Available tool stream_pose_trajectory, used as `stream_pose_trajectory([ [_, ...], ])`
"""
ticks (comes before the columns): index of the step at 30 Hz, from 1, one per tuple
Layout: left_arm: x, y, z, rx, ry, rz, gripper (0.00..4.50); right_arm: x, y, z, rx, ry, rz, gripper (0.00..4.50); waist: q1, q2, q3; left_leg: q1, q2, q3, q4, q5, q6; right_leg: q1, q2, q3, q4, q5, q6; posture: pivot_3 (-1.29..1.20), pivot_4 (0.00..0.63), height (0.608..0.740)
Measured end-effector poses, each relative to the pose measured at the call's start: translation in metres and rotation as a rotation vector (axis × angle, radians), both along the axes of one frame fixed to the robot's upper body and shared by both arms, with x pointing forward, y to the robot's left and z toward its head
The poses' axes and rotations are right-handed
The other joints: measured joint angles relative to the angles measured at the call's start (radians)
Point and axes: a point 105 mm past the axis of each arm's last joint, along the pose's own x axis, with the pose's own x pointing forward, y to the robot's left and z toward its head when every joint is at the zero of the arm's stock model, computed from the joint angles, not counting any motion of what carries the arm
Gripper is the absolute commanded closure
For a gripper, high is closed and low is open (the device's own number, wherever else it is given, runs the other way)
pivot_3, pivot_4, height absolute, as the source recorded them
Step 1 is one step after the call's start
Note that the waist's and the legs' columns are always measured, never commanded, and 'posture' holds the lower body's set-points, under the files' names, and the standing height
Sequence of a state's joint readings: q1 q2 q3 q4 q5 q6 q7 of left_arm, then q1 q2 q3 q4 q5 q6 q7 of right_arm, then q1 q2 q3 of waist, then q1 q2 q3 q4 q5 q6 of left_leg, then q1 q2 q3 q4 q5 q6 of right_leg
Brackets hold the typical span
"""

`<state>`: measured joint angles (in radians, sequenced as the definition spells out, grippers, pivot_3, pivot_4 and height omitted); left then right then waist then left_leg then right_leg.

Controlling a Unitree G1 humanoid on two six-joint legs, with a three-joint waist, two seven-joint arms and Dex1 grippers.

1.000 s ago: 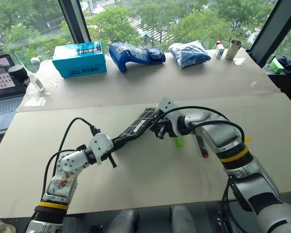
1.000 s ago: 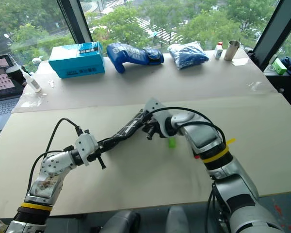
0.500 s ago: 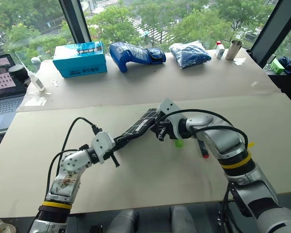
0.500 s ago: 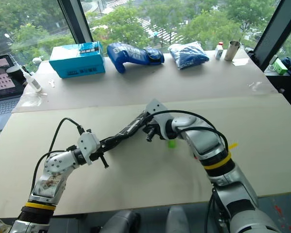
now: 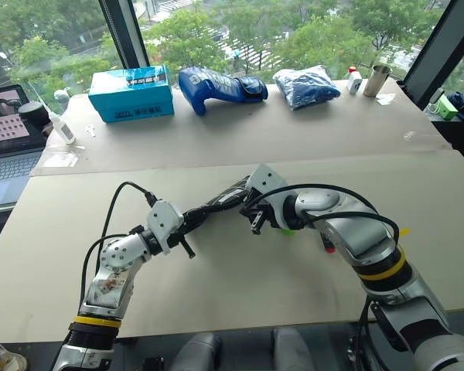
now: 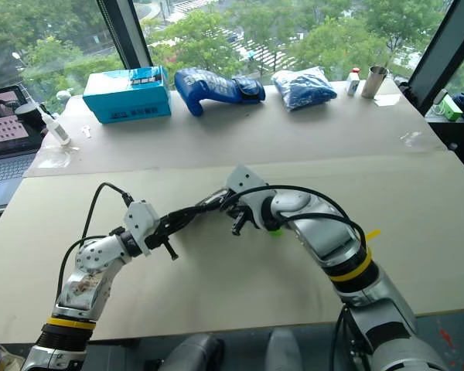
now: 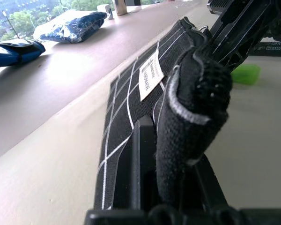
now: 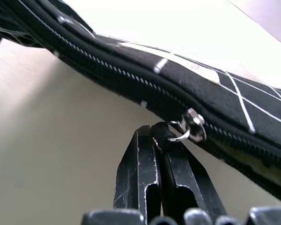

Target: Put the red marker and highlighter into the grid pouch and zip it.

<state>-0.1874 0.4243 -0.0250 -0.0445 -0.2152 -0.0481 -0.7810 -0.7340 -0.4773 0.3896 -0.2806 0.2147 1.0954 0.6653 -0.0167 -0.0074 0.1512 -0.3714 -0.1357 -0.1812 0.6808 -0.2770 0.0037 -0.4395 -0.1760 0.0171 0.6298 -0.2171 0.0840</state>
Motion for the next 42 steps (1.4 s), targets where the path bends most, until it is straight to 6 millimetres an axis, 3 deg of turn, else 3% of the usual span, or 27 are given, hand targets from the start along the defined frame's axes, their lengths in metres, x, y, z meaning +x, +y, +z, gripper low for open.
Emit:
stream_pose_trajectory([
  [9, 0.001, 0.002, 0.001, -0.014, 0.000, 0.012, 4.50, -0.017, 0.027, 0.004, 0.071, 0.032, 0.092, 4.47, 0.002, 0.000, 0.000, 0.000, 0.000, 0.000, 0.000, 0.000, 0.000, 0.000, 0.000, 0.000, 0.000, 0.000, 0.000, 0.00, 0.150, 0.739],
  [24, 0.004, 0.005, 0.000, -0.024, 0.007, 0.030, 4.50, -0.013, 0.040, 0.012, 0.096, 0.066, 0.143, 4.47, 0.000, 0.000, 0.000, 0.000, 0.000, 0.000, 0.000, 0.000, 0.000, 0.000, 0.000, 0.000, 0.000, 0.000, 0.000, 0.00, 0.150, 0.739],
  [25, 0.005, 0.005, -0.001, -0.024, 0.008, 0.032, 4.50, -0.013, 0.040, 0.012, 0.098, 0.072, 0.148, 3.94, 0.000, 0.000, 0.000, 0.000, 0.000, 0.000, 0.000, 0.000, 0.000, 0.000, 0.000, 0.000, 0.000, 0.000, 0.000, 0.00, 0.150, 0.739],
  [27, 0.005, 0.005, -0.001, -0.024, 0.008, 0.031, 4.50, -0.013, 0.039, 0.010, 0.097, 0.068, 0.163, 3.63, 0.000, 0.000, 0.000, 0.000, 0.000, 0.000, 0.000, 0.000, 0.000, 0.000, 0.000, 0.000, 0.000, 0.000, 0.000, 0.00, 0.150, 0.739],
  [30, 0.004, 0.001, -0.002, -0.030, 0.006, 0.024, 4.50, -0.011, 0.034, 0.000, 0.098, 0.067, 0.175, 2.62, 0.001, 0.000, 0.000, 0.000, 0.000, 0.000, 0.000, 0.000, 0.000, 0.000, 0.000, 0.000, 0.000, 0.000, 0.000, 0.00, 0.150, 0.739],
  [32, 0.004, 0.002, -0.002, -0.030, 0.005, 0.027, 4.50, -0.007, 0.023, -0.003, 0.094, 0.076, 0.157, 1.94, 0.001, 0.000, 0.000, 0.000, 0.000, 0.000, 0.000, 0.000, 0.000, 0.000, 0.000, 0.000, 0.000, 0.000, 0.000, 0.00, 0.150, 0.739],
  [35, 0.003, 0.003, -0.004, -0.031, 0.013, 0.033, 4.50, 0.004, -0.007, 0.011, 0.113, 0.054, 0.087, 0.85, 0.003, 0.000, 0.000, 0.000, 0.000, 0.000, 0.000, 0.000, 0.000, 0.000, 0.000, 0.000, -0.001, 0.000, 0.000, 0.00, 0.150, 0.739],
  [38, 0.003, 0.003, -0.005, -0.031, 0.012, 0.034, 4.50, 0.010, -0.031, 0.024, 0.161, 0.056, 0.038, 0.85, 0.004, 0.000, 0.000, 0.000, 0.000, 0.000, 0.000, 0.000, 0.000, 0.000, 0.000, 0.000, -0.001, 0.000, 0.000, 0.00, 0.150, 0.739],
  [42, 0.002, 0.003, -0.003, -0.034, 0.004, 0.033, 4.50, 0.009, -0.079, 0.050, 0.197, 0.021, -0.019, 0.85, 0.009, -0.001, 0.000, -0.001, -0.001, 0.000, 0.000, -0.001, 0.001, 0.001, 0.000, 0.000, -0.002, 0.000, 0.000, 0.00, 0.150, 0.739],
])
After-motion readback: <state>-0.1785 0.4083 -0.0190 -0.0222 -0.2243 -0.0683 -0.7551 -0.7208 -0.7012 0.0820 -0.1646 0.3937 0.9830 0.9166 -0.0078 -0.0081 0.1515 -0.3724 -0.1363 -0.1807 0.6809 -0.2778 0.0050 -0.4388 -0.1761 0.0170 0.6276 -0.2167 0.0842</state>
